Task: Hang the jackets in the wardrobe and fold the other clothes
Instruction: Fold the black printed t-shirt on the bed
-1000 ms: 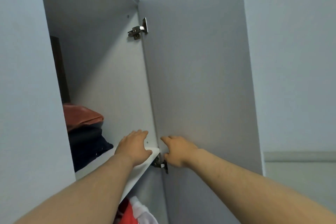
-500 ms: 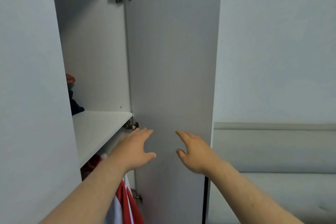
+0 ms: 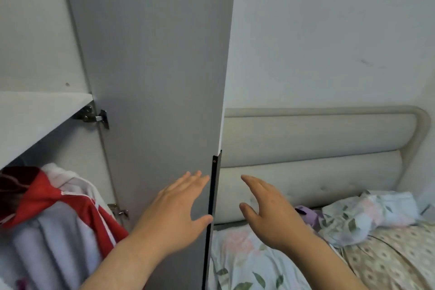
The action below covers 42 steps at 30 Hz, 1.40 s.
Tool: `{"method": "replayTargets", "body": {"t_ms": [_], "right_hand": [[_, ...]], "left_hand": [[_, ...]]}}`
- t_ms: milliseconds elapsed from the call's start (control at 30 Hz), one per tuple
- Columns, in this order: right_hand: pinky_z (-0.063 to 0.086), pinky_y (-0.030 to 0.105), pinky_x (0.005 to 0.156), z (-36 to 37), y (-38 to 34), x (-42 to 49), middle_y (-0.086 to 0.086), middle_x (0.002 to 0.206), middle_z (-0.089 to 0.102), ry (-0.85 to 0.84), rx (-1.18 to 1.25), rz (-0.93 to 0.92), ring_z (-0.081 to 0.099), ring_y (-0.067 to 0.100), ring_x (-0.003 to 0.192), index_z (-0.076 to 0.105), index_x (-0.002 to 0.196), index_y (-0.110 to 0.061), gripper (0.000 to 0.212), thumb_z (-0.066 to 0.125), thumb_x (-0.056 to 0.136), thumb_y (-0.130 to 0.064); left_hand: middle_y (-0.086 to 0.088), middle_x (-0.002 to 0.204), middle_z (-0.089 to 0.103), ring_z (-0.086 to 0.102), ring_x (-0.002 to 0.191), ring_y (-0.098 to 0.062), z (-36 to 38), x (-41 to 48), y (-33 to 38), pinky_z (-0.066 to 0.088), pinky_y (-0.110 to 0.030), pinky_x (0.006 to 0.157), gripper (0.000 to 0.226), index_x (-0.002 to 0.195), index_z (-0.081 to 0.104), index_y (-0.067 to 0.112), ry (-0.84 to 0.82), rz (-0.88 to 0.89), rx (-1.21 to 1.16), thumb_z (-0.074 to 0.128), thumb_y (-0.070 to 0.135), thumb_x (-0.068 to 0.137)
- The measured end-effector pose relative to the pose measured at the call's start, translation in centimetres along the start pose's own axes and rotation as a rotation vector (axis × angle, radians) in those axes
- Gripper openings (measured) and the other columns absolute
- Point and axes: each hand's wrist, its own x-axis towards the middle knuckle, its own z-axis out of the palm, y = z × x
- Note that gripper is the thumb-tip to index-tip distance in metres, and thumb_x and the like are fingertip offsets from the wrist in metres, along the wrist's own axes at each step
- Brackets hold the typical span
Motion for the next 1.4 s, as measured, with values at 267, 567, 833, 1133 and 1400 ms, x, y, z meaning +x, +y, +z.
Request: {"method": "replayTargets", "body": {"t_ms": [267,567,833,1133,1400], "right_hand": [[0.021,0.015,0.108,1.6,7.8,-2.1,-0.016,0.157,0.031,-0.038,-0.008,0.265,0.025,0.005,0.143,0.022,0.155,-0.033,0.062,0.048,0.1,-0.043],[0.021,0.02,0.112,0.9,13.7,-3.8,-0.014,0.159,0.027,-0.036,-0.028,0.517,0.025,0.007,0.144,0.021,0.156,-0.032,0.061,0.046,0.101,-0.042],[0.022,0.017,0.105,-1.6,15.4,-6.4,-0.016,0.158,0.028,0.055,0.02,0.725,0.026,0.006,0.143,0.02,0.155,-0.035,0.061,0.046,0.101,-0.042],[0.019,0.018,0.109,-2.1,13.6,-10.8,-0.02,0.159,0.024,0.142,-0.026,0.981,0.023,0.005,0.144,0.02,0.154,-0.038,0.06,0.045,0.1,-0.044],[0.02,0.023,0.115,-1.6,11.2,-17.2,-0.019,0.16,0.022,0.105,-0.045,1.251,0.019,0.005,0.146,0.018,0.155,-0.037,0.06,0.043,0.101,-0.045]], "left_hand": [[0.042,0.139,-0.016,-0.025,0.118,0.029,6.6,6.4,3.1,-0.011,-0.005,0.102,0.08,0.152,0.002,0.052,-0.243,0.172,-0.111,0.051,0.063,0.09],[0.032,0.149,-0.008,-0.006,0.135,0.014,12.7,14.8,4.3,-0.002,-0.017,0.113,0.084,0.155,0.0,0.042,-0.382,0.272,-0.143,0.052,0.061,0.091],[0.027,0.153,0.007,0.001,0.136,0.012,17.0,19.5,8.1,0.001,-0.014,0.111,0.087,0.156,0.01,0.038,-0.418,0.421,-0.188,0.06,0.057,0.087],[0.026,0.157,0.018,0.017,0.147,-0.002,20.3,20.9,11.1,0.018,-0.023,0.115,0.09,0.155,0.018,0.039,-0.524,0.576,-0.276,0.066,0.059,0.081],[0.02,0.158,0.026,0.029,0.145,-0.008,24.6,19.0,14.0,0.029,-0.032,0.116,0.089,0.153,0.023,0.041,-0.696,0.689,-0.346,0.069,0.057,0.078]]}}
